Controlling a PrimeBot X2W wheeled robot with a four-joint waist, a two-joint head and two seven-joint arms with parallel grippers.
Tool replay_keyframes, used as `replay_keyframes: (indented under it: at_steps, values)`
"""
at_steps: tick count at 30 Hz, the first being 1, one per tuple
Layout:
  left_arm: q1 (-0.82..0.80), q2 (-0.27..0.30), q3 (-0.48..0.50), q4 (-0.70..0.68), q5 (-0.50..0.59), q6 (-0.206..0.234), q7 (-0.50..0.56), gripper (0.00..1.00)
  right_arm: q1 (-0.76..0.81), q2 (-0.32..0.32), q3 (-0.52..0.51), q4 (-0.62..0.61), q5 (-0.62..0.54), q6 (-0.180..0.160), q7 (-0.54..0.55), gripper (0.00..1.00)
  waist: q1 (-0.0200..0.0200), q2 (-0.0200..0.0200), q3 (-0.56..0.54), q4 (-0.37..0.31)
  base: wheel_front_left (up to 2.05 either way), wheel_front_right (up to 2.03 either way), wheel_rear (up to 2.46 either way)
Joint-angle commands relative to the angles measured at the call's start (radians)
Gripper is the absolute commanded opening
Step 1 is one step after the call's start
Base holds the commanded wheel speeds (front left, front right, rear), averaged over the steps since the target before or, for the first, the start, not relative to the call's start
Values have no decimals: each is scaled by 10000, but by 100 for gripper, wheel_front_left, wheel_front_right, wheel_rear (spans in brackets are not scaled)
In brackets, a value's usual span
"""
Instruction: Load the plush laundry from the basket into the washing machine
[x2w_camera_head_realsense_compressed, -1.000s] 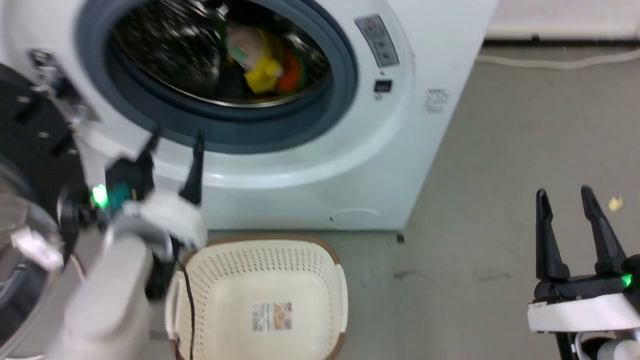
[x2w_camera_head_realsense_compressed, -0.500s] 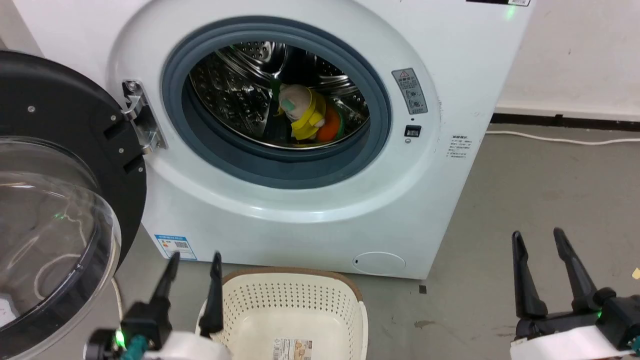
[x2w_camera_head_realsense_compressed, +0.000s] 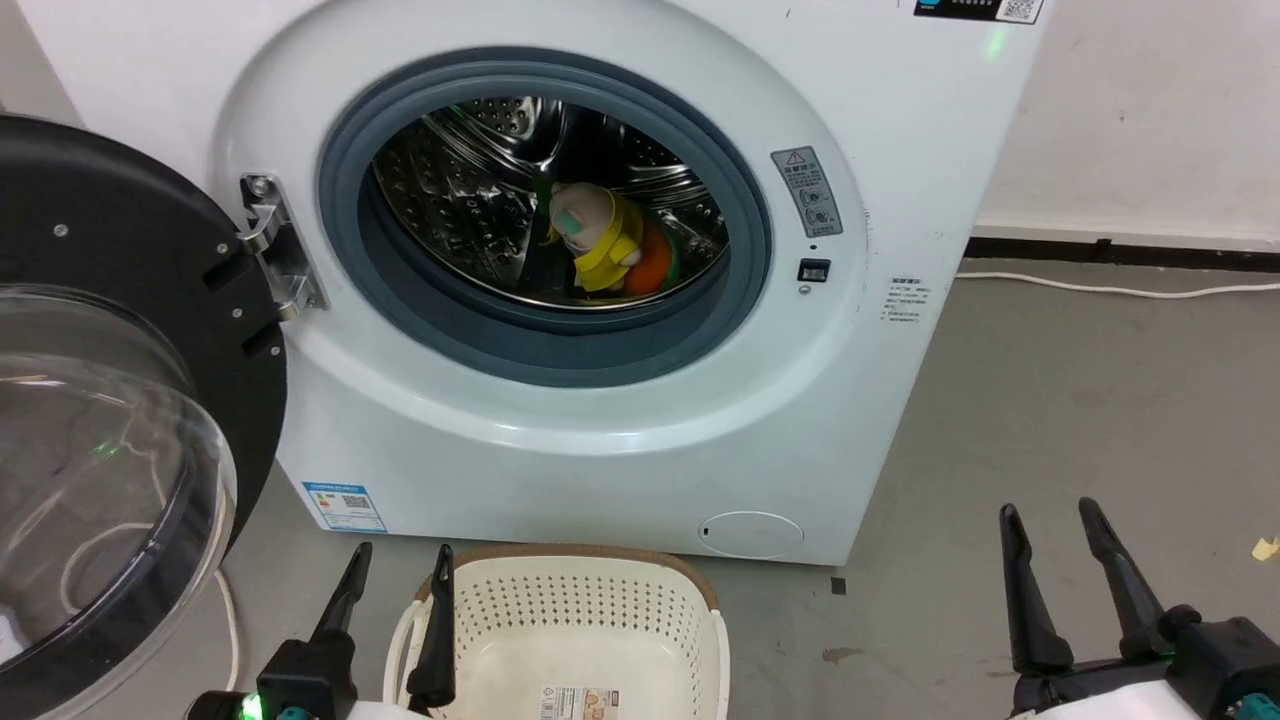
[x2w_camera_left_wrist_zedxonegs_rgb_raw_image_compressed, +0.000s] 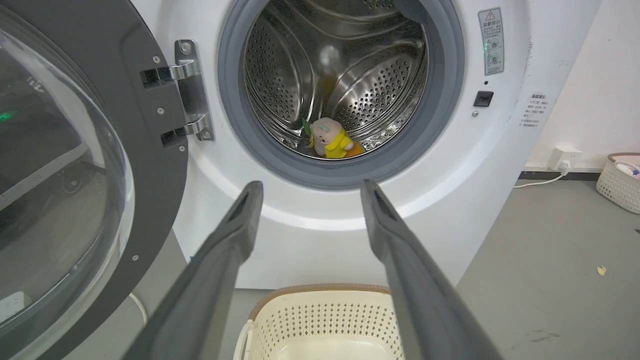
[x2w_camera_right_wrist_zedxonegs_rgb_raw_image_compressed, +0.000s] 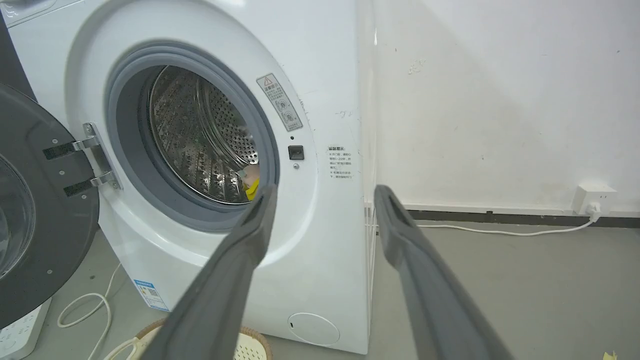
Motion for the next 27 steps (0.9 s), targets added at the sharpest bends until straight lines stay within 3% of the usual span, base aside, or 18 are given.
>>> replay_keyframes:
  at_steps: [1,3,4,27]
  values:
    - [-18,-59,50,17,75,-64,-45,100,134,5,34,37,20,-9,-44,100,0,0,9,-28,0,0,0]
    - [-62,-88,102,31,156,-228,-45,100,87,5,116,84,11,-9,-44,100,0,0,24,-91,0,0,0]
    - [-12,-65,69,17,125,-247,0,0,-2,-2,111,54,0,0,-2,0,0,0,23,-96,0,0,0]
    - [-78,-380,464,-84,569,-509,406,0,-130,-1,120,64,-244,-1,398,0,0,0,24,-150,0,0,0]
